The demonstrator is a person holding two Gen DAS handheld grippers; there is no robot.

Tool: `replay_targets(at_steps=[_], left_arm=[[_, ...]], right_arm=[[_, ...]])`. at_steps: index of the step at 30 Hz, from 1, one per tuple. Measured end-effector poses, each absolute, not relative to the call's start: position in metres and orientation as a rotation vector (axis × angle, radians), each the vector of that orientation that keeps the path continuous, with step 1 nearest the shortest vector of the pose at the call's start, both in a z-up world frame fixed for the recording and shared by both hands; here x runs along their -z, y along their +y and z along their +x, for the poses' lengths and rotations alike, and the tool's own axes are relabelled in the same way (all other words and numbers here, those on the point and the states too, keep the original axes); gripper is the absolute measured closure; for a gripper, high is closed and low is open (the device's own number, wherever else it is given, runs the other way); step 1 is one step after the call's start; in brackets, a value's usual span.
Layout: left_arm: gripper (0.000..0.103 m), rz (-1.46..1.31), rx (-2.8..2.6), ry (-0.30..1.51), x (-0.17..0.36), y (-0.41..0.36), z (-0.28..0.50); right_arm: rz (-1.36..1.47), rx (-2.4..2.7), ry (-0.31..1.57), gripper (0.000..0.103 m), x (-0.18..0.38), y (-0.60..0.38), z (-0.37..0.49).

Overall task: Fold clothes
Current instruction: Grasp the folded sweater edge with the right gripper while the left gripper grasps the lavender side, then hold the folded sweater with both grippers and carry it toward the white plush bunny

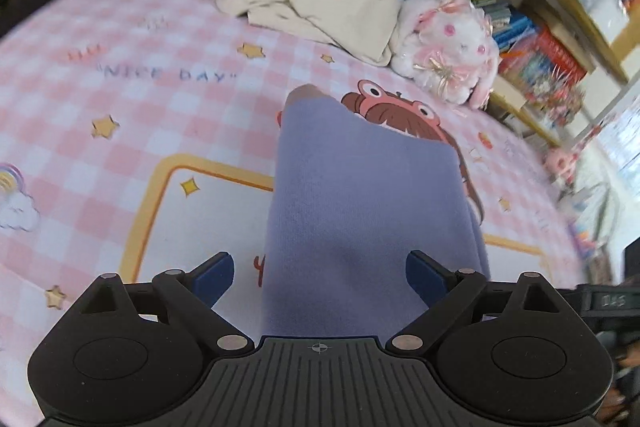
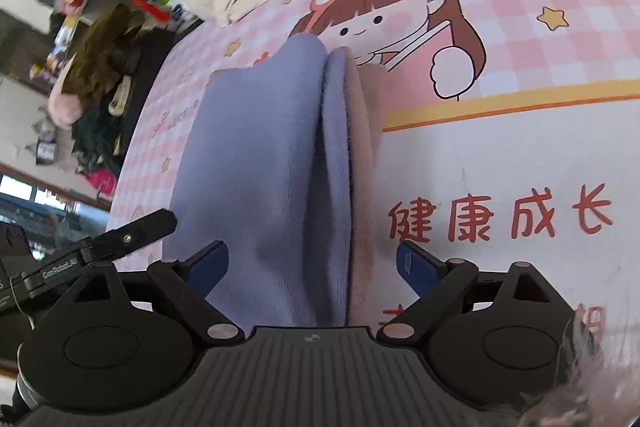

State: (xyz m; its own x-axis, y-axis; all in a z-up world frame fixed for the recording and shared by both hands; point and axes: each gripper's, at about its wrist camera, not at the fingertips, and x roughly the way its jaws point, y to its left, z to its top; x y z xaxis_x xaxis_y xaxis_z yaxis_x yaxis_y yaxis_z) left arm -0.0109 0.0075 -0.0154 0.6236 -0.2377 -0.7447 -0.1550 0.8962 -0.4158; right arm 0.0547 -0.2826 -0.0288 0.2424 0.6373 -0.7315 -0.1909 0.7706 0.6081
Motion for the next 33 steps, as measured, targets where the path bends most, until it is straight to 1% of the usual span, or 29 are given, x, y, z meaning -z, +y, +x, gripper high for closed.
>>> replay_targets(at_steps=[2, 4, 7, 10, 11, 12, 13, 14, 15, 16, 18, 19, 22, 24, 26, 29, 30, 31, 33], left_arm=[[0.008, -0.524, 0.066, 0.914, 0.022, 0.018, -0.008], [0.010, -0.561, 0.087, 0.933, 0.029, 0.025, -0.004], [0.011, -0.588, 0.120, 0.976, 0.039, 0.030, 0.004], [0.014, -0.578, 0.161, 0.987, 0.044, 0.024, 0.008], [0.020, -0.576, 0.177, 0.987, 0.044, 0.023, 0.010], [0.030, -0.575, 0.188, 0.988, 0.044, 0.019, 0.011], [0.031, -0.571, 0.190, 0.990, 0.045, 0.016, 0.011], [0.032, -0.559, 0.189, 0.991, 0.044, 0.012, 0.011], [0.035, -0.523, 0.180, 0.990, 0.042, 0.007, 0.011], [0.037, -0.485, 0.173, 0.987, 0.039, 0.002, 0.011], [0.041, -0.398, 0.170, 0.962, 0.030, -0.010, 0.006], [0.042, -0.352, 0.177, 0.951, 0.026, -0.018, 0.004], [0.042, -0.288, 0.200, 0.942, 0.021, -0.028, 0.001], [0.038, -0.342, 0.207, 0.972, 0.027, -0.021, 0.004], [0.036, -0.419, 0.209, 0.990, 0.032, -0.011, 0.005], [0.033, -0.512, 0.223, 1.011, 0.040, 0.002, 0.008], [0.033, -0.531, 0.232, 1.016, 0.043, 0.004, 0.008], [0.033, -0.551, 0.241, 1.020, 0.045, 0.006, 0.009], [0.034, -0.574, 0.251, 1.016, 0.048, 0.008, 0.010]], right_arm=[[0.456, -0.570, 1.211, 0.019, 0.032, -0.278, 0.056], [0.459, -0.552, 1.224, 0.028, 0.036, -0.273, 0.057], [0.455, -0.544, 1.208, 0.035, 0.038, -0.267, 0.058], [0.445, -0.530, 1.187, 0.038, 0.038, -0.263, 0.057], [0.439, -0.526, 1.179, 0.043, 0.038, -0.261, 0.057], [0.417, -0.523, 1.170, 0.048, 0.038, -0.259, 0.056], [0.383, -0.522, 1.158, 0.056, 0.037, -0.256, 0.054], [0.346, -0.523, 1.136, 0.059, 0.034, -0.253, 0.051], [0.311, -0.524, 1.108, 0.068, 0.031, -0.250, 0.047], [0.275, -0.524, 1.080, 0.074, 0.027, -0.247, 0.043], [0.160, -0.523, 1.015, 0.077, 0.017, -0.239, 0.032], [0.099, -0.522, 0.981, 0.078, 0.012, -0.234, 0.026], [0.131, -0.515, 1.002, 0.078, 0.014, -0.243, 0.027], [0.171, -0.511, 1.027, 0.077, 0.017, -0.250, 0.029], [0.211, -0.506, 1.051, 0.072, 0.020, -0.257, 0.031], [0.351, -0.474, 1.115, 0.056, 0.029, -0.274, 0.039], [0.376, -0.465, 1.127, 0.047, 0.031, -0.276, 0.040], [0.392, -0.458, 1.134, 0.042, 0.033, -0.278, 0.041], [0.407, -0.450, 1.143, 0.042, 0.036, -0.279, 0.043]])
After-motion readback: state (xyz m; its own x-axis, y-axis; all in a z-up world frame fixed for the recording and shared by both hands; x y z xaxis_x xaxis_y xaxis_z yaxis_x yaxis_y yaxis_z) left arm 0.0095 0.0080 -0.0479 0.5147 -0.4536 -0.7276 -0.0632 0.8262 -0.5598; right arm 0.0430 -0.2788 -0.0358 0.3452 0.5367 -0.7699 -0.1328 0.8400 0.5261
